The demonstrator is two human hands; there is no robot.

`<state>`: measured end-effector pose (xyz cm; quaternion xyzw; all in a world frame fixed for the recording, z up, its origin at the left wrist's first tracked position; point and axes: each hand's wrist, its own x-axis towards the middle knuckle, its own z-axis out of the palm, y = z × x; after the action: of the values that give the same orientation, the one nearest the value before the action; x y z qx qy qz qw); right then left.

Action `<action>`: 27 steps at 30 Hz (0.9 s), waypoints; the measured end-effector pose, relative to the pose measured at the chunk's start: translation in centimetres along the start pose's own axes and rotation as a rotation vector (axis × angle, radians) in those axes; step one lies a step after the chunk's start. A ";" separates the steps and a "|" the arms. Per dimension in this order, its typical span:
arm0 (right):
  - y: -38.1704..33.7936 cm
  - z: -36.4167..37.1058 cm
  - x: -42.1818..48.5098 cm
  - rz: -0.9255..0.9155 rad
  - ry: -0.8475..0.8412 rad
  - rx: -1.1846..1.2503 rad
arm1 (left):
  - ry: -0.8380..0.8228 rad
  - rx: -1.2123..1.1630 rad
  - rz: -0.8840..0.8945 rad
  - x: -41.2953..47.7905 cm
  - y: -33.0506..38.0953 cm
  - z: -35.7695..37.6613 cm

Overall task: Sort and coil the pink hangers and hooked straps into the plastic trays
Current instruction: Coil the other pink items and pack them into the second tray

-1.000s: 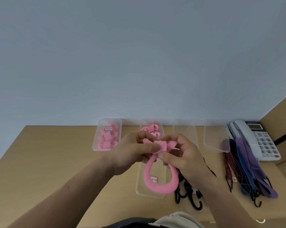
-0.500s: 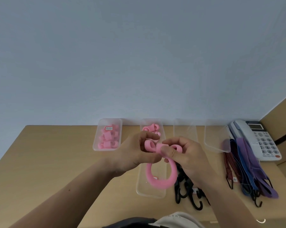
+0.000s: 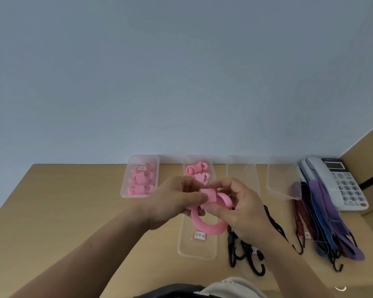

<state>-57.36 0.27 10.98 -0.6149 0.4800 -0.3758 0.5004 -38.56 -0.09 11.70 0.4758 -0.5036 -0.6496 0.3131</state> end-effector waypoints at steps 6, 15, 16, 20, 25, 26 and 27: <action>0.2 0.0 0.4 -0.005 -0.007 0.003 | 0.073 0.090 0.117 -0.1 0.2 -0.1; -0.1 0.5 1.1 0.055 -0.053 0.172 | 0.068 0.065 0.211 -0.6 0.1 0.0; -0.1 0.5 1.1 0.065 -0.056 0.159 | 0.077 0.066 0.219 -0.6 0.0 0.1; -0.2 0.3 1.0 0.071 -0.003 0.210 | 0.109 0.061 0.209 -0.5 -0.2 0.1; 0.0 0.3 0.8 0.061 0.031 0.256 | 0.081 0.017 0.155 -0.1 -0.1 -0.7; 0.0 0.4 0.8 0.053 0.042 0.271 | 0.074 0.017 0.160 -0.2 -0.2 -0.7; 0.1 0.3 0.8 0.044 0.054 0.288 | 0.072 0.022 0.169 -0.2 -0.3 -0.7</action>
<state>-56.85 -0.41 10.83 -0.5157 0.4480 -0.4460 0.5783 -37.78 -0.09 11.48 0.4580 -0.5375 -0.5979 0.3793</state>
